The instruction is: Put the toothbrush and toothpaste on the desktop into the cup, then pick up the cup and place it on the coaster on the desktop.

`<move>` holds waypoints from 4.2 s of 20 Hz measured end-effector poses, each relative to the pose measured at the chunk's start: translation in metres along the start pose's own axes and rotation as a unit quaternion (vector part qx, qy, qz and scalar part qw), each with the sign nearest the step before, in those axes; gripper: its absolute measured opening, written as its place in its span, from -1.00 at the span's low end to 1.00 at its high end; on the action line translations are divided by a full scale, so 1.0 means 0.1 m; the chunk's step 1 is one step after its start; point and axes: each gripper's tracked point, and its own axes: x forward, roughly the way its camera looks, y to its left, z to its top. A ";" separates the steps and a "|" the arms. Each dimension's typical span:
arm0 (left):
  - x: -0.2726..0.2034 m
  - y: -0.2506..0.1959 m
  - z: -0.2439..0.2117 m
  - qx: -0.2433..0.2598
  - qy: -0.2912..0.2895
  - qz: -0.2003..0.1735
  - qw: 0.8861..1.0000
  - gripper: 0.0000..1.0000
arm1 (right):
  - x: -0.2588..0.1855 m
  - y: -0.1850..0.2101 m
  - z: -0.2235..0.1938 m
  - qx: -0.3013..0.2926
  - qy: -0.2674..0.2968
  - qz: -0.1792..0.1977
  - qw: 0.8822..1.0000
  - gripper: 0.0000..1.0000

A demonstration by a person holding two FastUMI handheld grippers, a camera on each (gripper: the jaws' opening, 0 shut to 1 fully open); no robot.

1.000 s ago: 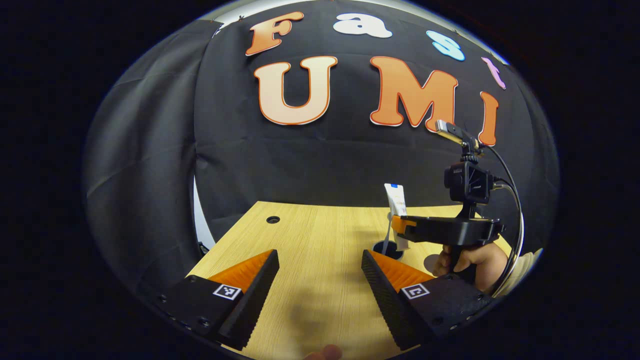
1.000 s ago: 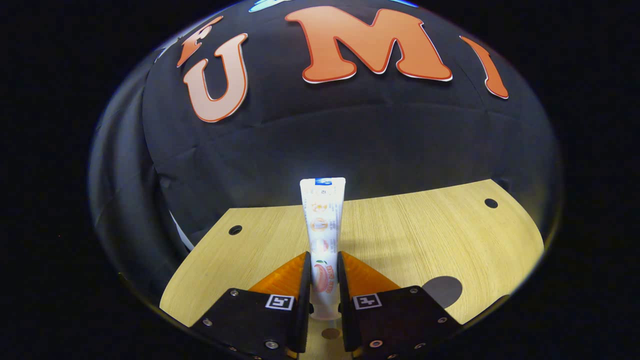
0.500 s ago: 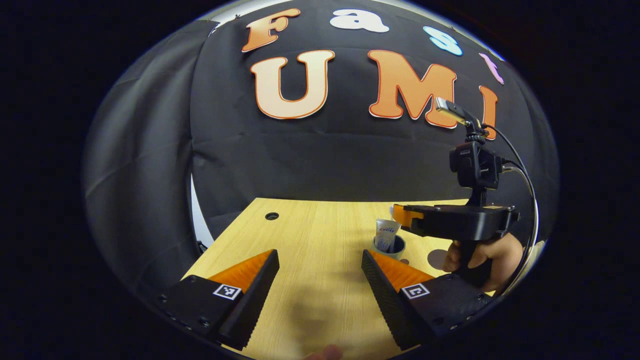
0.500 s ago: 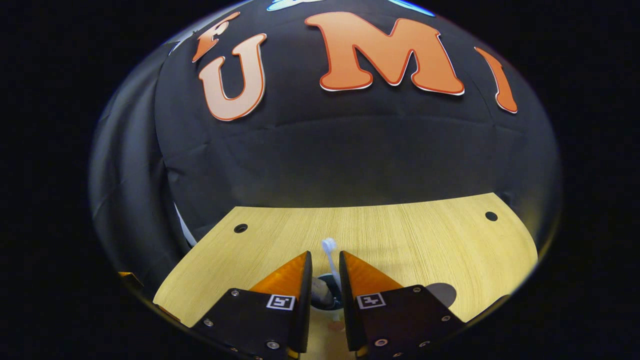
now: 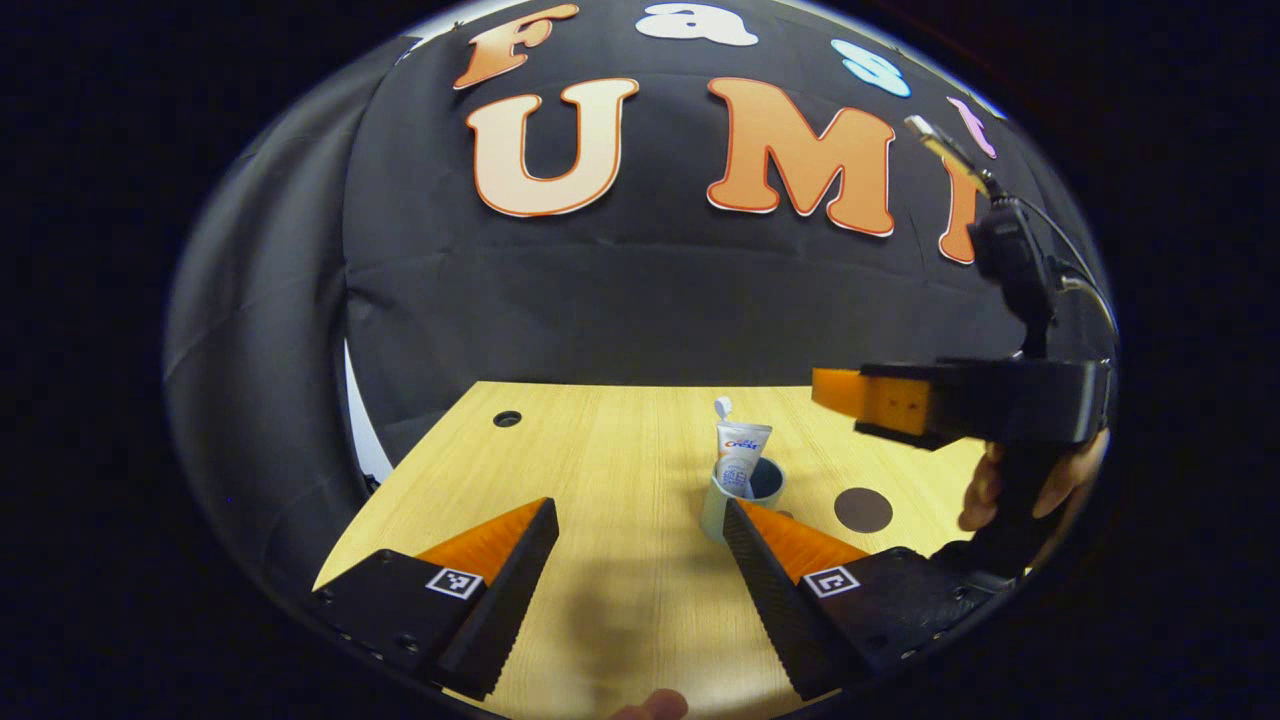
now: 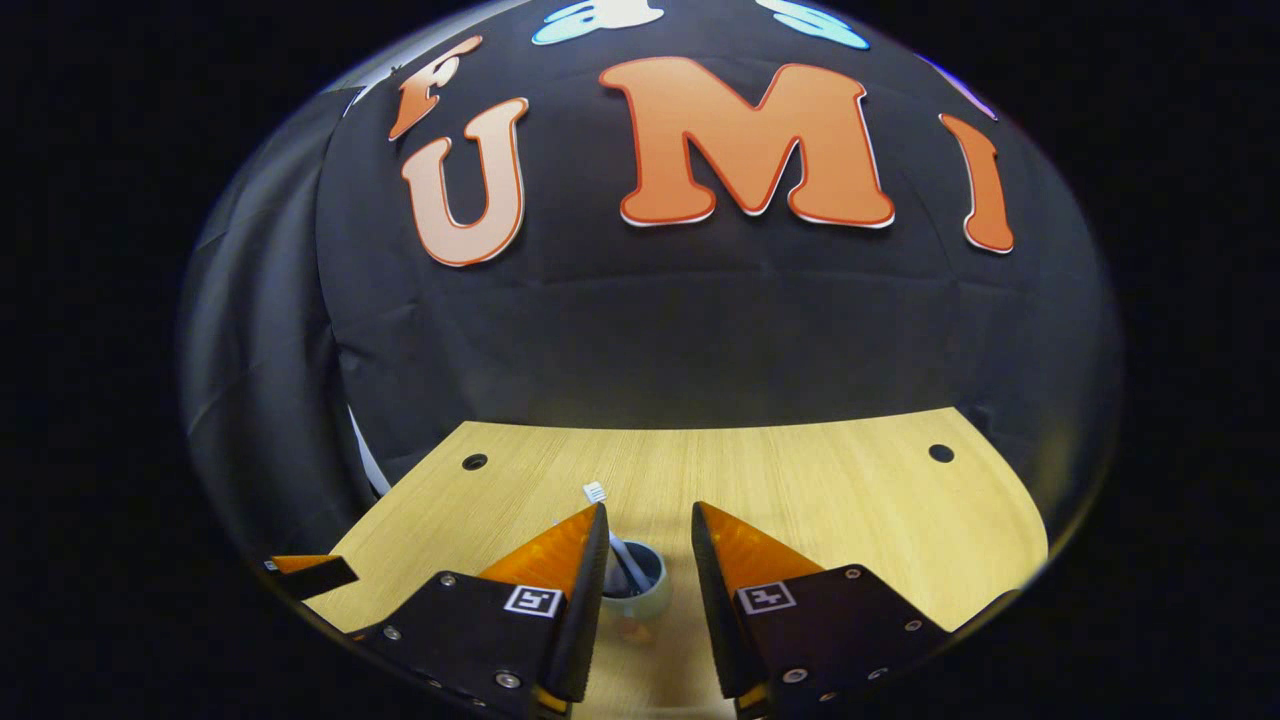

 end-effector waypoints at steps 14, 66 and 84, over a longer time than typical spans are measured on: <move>0.78 -0.83 -0.44 -0.007 0.153 -0.032 0.988 0.99 | -1.27 -0.94 0.51 -0.023 -0.069 -0.070 0.995 0.73; 1.71 -1.29 -0.90 -0.042 0.361 -0.011 0.932 -0.58 | -2.59 -2.45 -0.21 -0.013 -0.014 -0.138 0.990 0.88; 2.89 -2.19 -0.76 0.013 0.382 -0.100 0.919 -0.58 | -2.74 -3.03 -0.31 -0.010 0.007 -0.196 0.981 0.87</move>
